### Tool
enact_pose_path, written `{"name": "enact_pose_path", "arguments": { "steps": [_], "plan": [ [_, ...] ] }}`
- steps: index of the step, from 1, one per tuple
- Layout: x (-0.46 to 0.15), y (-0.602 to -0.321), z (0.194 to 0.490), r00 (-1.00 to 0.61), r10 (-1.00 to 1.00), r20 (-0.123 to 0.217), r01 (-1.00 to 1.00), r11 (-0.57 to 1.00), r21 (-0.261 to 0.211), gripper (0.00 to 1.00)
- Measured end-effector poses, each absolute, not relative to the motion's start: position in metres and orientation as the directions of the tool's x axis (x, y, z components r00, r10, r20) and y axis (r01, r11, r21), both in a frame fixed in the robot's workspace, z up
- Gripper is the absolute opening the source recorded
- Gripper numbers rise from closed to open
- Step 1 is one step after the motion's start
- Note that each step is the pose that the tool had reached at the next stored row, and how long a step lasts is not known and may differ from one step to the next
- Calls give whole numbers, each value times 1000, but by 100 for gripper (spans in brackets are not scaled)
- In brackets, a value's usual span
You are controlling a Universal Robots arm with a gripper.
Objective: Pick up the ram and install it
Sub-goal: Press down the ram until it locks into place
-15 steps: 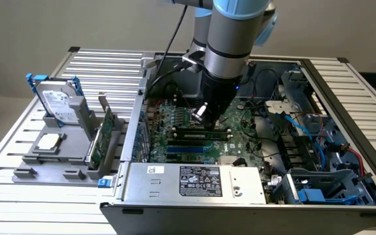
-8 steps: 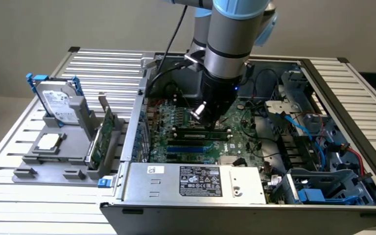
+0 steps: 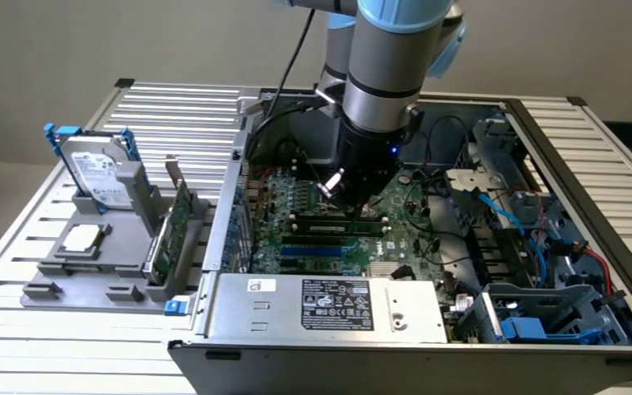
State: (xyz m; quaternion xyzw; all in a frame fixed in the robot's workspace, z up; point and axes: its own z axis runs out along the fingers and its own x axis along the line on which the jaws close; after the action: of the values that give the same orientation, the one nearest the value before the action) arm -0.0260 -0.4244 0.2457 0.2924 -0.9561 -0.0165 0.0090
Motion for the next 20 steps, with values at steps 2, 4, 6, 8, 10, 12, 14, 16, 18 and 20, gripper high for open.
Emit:
{"name": "enact_pose_path", "arguments": {
  "steps": [2,4,6,8,10,12,14,16,18,20],
  "plan": [
    [-26,-424,246,-845,-535,7,-534,845,37,11],
    [-26,-424,246,-860,-510,8,-509,860,37,11],
    [-26,-424,246,-876,-483,8,-483,875,37,11],
    [-26,-424,246,-889,-458,8,-458,888,37,11],
    [-26,-424,246,-901,-434,8,-433,901,37,11],
    [-26,-424,246,-913,-408,8,-407,913,36,11],
    [-26,-424,246,-924,-383,8,-382,923,36,11],
    [-26,-424,246,-933,-359,8,-359,933,35,11],
    [-26,-424,246,-942,-336,9,-336,941,34,11],
    [-26,-424,246,-949,-314,9,-314,949,33,11]
  ]
}}
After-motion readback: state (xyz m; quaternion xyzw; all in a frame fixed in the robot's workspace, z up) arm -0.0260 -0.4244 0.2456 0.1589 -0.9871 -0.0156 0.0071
